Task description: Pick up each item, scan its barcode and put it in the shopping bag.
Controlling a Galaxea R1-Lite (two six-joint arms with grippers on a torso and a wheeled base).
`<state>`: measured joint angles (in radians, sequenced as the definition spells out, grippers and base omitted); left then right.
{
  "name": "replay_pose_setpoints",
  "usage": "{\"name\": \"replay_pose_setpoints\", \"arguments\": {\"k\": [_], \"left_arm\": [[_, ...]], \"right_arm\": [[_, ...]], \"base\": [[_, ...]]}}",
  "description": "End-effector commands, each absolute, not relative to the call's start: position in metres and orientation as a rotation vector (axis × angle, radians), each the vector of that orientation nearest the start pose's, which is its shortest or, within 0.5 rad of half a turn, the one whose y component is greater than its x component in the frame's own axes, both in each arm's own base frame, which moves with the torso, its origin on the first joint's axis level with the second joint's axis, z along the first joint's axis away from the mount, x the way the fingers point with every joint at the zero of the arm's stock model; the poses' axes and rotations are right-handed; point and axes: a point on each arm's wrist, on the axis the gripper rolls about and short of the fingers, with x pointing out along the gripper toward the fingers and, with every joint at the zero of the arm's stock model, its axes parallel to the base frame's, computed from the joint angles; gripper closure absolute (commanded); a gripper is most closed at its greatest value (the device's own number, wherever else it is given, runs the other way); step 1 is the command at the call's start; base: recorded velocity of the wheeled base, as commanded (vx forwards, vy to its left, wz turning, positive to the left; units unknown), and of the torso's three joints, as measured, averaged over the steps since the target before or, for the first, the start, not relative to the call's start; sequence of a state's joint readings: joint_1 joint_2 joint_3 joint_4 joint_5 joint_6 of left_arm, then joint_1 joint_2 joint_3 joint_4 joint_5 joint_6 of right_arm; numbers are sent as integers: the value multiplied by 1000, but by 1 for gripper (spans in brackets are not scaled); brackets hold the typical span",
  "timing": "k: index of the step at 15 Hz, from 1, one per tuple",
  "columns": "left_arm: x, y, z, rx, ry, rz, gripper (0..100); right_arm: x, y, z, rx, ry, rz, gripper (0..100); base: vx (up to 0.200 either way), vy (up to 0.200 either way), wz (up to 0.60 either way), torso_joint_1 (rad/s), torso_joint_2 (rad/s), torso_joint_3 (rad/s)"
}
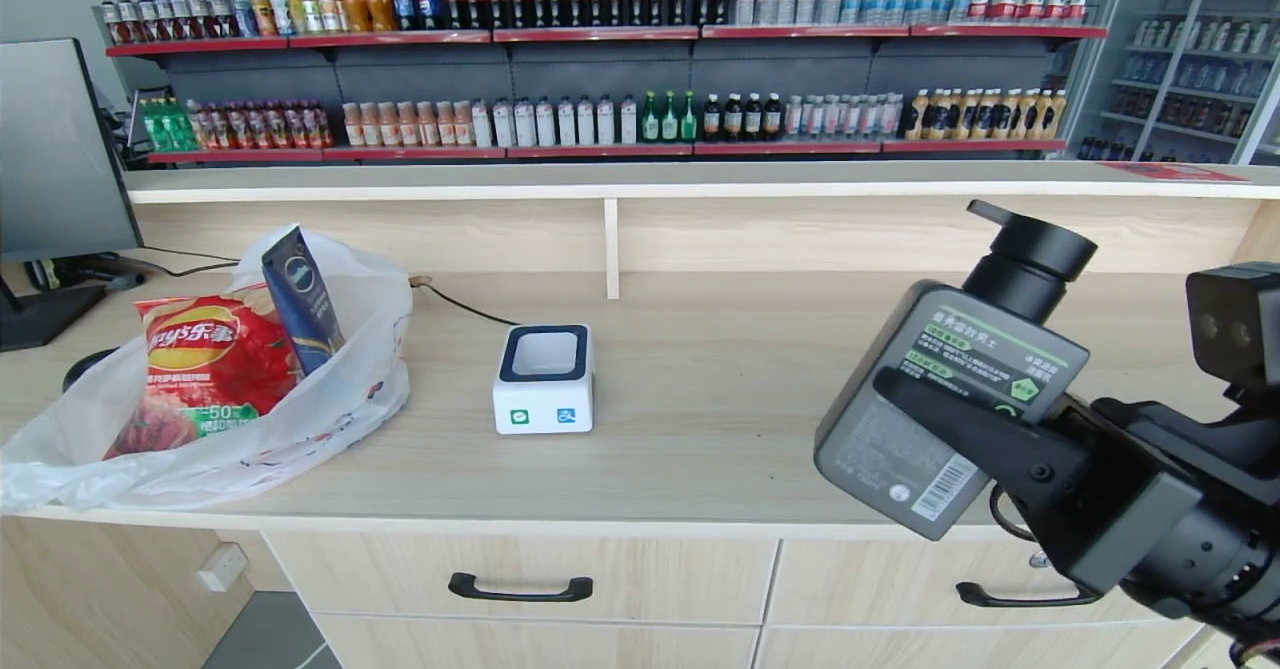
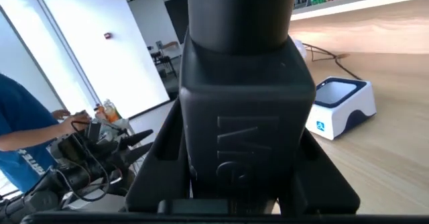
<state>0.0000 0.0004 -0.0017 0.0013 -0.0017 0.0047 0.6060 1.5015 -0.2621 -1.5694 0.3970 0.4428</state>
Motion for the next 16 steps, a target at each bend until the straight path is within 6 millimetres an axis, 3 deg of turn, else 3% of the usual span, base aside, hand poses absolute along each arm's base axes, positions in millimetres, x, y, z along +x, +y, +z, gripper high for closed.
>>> {"name": "replay_pose_setpoints", "arguments": {"k": [1,6,10,16], "left_arm": [[-23,0,76,5,0,-2,0],[-23,0,76,5,0,-2,0],[-23,0,76,5,0,-2,0],[-23,0,76,6,0,-3,0]], "right_arm": [[176,127,177,389,-92,945,100],[172,118,155,138,-119,732,100],[189,93,155,-103,-187,454,100],[207,93,164,-110,-229,413,100]], "base": [[0,0,0,0,0,0],[0,0,0,0,0,0],[0,0,0,0,0,0],[0,0,0,0,0,0]]}}
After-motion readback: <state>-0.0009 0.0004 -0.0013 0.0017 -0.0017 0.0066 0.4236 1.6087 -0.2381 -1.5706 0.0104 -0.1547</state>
